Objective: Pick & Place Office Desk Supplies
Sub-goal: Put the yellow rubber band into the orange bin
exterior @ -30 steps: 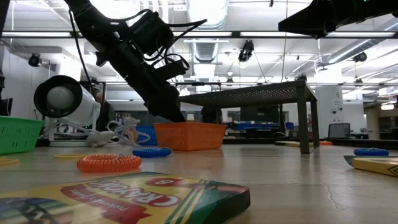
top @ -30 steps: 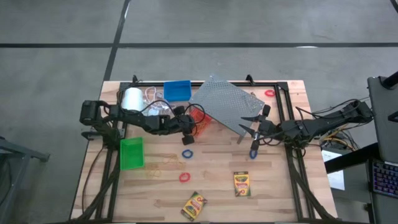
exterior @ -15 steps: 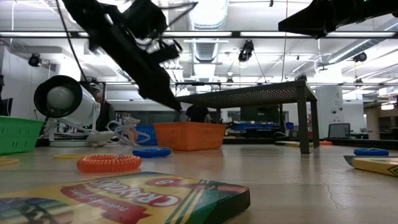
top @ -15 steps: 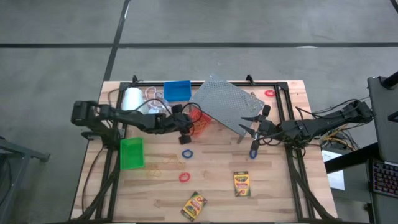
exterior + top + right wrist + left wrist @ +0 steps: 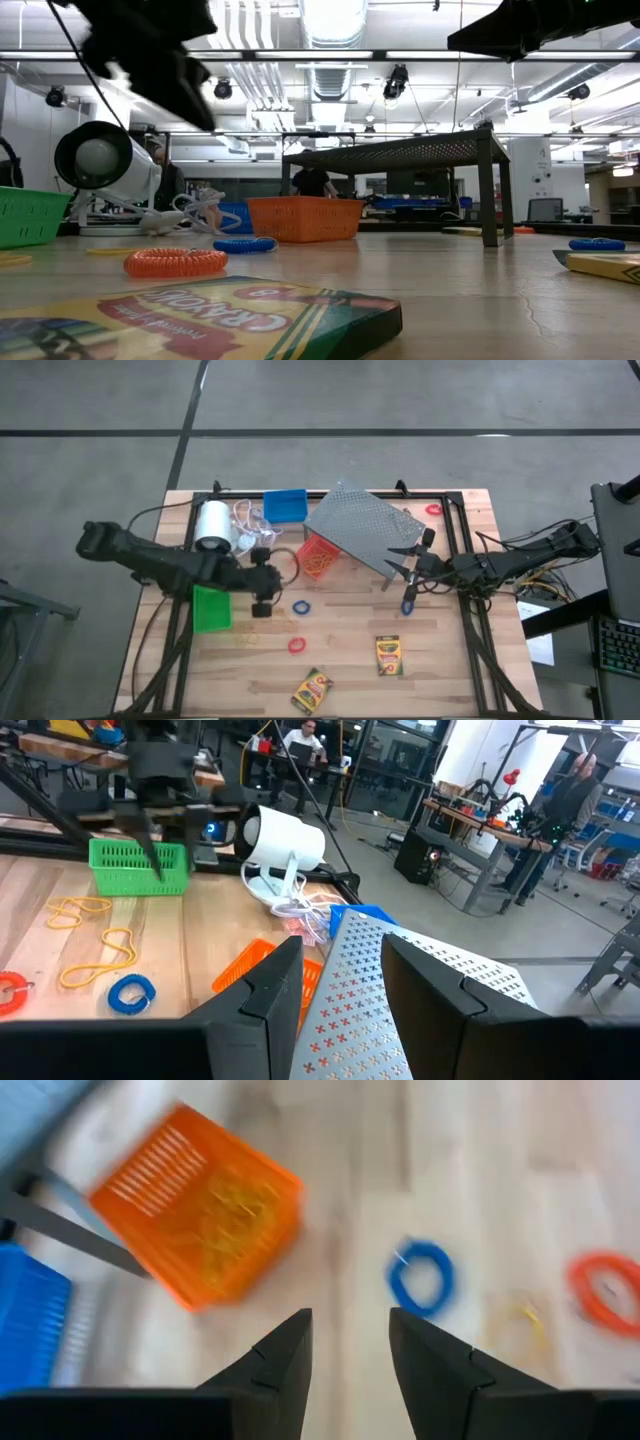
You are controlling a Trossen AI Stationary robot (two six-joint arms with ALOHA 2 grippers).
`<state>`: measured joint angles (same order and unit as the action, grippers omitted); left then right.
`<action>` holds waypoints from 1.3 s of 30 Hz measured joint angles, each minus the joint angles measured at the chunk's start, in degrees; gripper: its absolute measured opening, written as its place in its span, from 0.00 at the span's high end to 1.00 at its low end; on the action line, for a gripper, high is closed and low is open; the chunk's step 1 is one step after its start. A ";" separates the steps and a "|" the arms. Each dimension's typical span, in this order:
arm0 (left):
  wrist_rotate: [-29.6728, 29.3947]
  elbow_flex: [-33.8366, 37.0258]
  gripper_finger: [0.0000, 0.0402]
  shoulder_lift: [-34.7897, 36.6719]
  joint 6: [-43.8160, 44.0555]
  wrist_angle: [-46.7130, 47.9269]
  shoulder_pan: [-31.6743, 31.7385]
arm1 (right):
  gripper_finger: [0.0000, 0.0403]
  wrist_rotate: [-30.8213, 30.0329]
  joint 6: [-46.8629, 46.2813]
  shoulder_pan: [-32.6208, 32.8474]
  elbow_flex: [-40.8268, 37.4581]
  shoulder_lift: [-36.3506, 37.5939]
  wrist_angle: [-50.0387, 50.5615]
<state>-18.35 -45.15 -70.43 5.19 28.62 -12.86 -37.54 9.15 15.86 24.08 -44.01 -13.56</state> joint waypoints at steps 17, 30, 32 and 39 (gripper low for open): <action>6.37 -0.09 0.66 -14.07 10.25 5.71 -1.49 | 0.66 0.00 -0.13 0.00 0.00 0.00 -0.02; 14.64 -3.63 0.66 -19.42 9.66 3.92 1.25 | 0.66 0.00 -0.12 -0.02 0.00 0.00 0.00; 15.14 -3.36 0.66 -19.42 9.62 3.45 1.26 | 0.66 0.00 -0.10 -0.02 0.01 0.00 0.00; 16.18 -3.30 0.66 -19.44 8.53 2.43 1.40 | 0.66 0.00 -0.09 -0.01 0.00 0.00 0.00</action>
<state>-2.17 -48.45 -89.86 13.72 31.05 -11.46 -37.54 9.06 15.84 24.08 -44.01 -13.56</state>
